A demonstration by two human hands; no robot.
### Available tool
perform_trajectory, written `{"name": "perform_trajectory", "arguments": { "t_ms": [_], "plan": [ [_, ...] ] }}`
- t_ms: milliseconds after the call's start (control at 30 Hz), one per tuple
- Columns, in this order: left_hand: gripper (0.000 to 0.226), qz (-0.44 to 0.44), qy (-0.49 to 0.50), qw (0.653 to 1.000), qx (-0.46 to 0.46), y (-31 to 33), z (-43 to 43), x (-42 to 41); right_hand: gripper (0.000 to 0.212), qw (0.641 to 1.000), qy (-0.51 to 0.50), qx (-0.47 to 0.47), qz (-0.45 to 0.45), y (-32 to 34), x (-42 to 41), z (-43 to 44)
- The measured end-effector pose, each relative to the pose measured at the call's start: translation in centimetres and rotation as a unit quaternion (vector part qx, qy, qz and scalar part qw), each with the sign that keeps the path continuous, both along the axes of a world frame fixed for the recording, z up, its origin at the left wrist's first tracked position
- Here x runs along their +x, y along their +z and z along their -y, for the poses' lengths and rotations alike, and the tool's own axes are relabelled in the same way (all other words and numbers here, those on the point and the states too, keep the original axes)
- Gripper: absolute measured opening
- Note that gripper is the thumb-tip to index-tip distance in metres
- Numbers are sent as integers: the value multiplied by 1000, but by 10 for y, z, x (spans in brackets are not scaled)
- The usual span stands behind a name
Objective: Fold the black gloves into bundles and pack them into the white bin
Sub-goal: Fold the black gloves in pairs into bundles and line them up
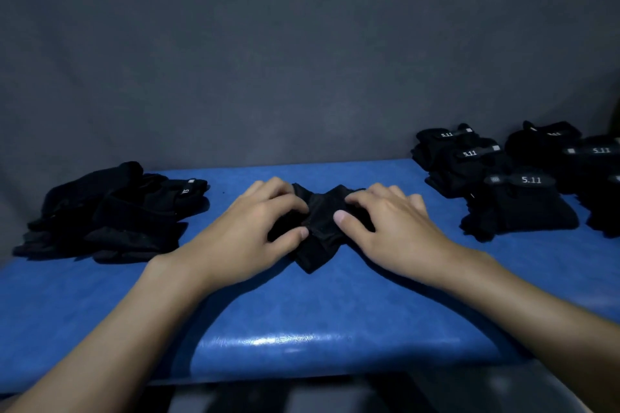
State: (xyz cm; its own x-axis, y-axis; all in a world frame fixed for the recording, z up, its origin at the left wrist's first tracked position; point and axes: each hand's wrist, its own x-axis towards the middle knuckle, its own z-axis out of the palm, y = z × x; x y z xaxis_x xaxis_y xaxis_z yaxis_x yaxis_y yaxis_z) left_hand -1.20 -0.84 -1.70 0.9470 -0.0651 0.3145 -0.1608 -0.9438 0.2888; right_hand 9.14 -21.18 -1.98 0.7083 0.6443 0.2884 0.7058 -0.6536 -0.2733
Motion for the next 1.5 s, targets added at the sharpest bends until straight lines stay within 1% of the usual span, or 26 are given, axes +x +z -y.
{"name": "perform_trajectory", "arguments": {
  "t_ms": [67, 200, 300, 367, 433, 467, 533, 633, 700, 800, 867, 933, 1000, 1067, 1133, 1233, 1367, 1500],
  "plan": [
    [56, -18, 0, 999, 27, -1, 2, 1, 60, 1000, -4, -31, -2, -2, -3, -3],
    [65, -32, 18, 997, 68, 2, 5, -2, 67, 998, 11, -50, -31, -5, -2, -10],
    [59, -21, 35, 999, 36, 5, 4, -1, 70, 994, 32, -76, -68, -8, 3, -14],
    [52, 26, 49, 998, 3, 6, 2, 3, 70, 991, 54, -75, -92, -7, 6, -14],
    [52, 54, 53, 997, -31, 6, -2, 9, 70, 986, 85, -70, -124, -2, 9, -11],
    [54, 51, 47, 997, -43, 5, -4, 12, 71, 983, 98, -69, -141, 1, 10, -9],
    [55, 19, 29, 997, -62, 3, -7, 17, 74, 979, 108, -65, -158, 4, 12, -6],
    [56, -50, 24, 995, -88, 0, -9, 21, 75, 986, 95, -24, -132, 3, 13, -5],
    [70, -78, 43, 995, -50, -1, -13, 21, 78, 991, 88, -15, -104, 3, 11, -4],
    [88, -101, 63, 992, 51, 0, -15, 22, 84, 989, 88, -80, -84, 2, 11, -2],
    [92, -115, 70, 987, 89, 1, -13, 22, 98, 983, 77, -132, -102, 1, 18, -2],
    [95, -128, 79, 984, 98, 1, -11, 22, 107, 978, 64, -150, -129, 0, 25, -3],
    [95, -132, 88, 983, 95, 1, -10, 21, 104, 982, 66, -111, -137, 1, 26, -5],
    [93, -128, 96, 982, 98, 2, -8, 21, 93, 989, 84, -41, -114, 1, 23, -6],
    [86, -118, 103, 982, 105, 1, -4, 20, 85, 988, 104, -17, -111, 0, 19, -6],
    [81, -124, 102, 983, 89, 1, -4, 18, 83, 982, 118, -78, -123, -3, 18, -5],
    [93, -138, 81, 985, 65, 0, -13, 17, 86, 973, 123, -116, -159, 1, 28, -3],
    [99, -173, 73, 980, 62, -2, -12, 17, 88, 962, 140, -144, -185, 6, 43, 0]
  ]
}}
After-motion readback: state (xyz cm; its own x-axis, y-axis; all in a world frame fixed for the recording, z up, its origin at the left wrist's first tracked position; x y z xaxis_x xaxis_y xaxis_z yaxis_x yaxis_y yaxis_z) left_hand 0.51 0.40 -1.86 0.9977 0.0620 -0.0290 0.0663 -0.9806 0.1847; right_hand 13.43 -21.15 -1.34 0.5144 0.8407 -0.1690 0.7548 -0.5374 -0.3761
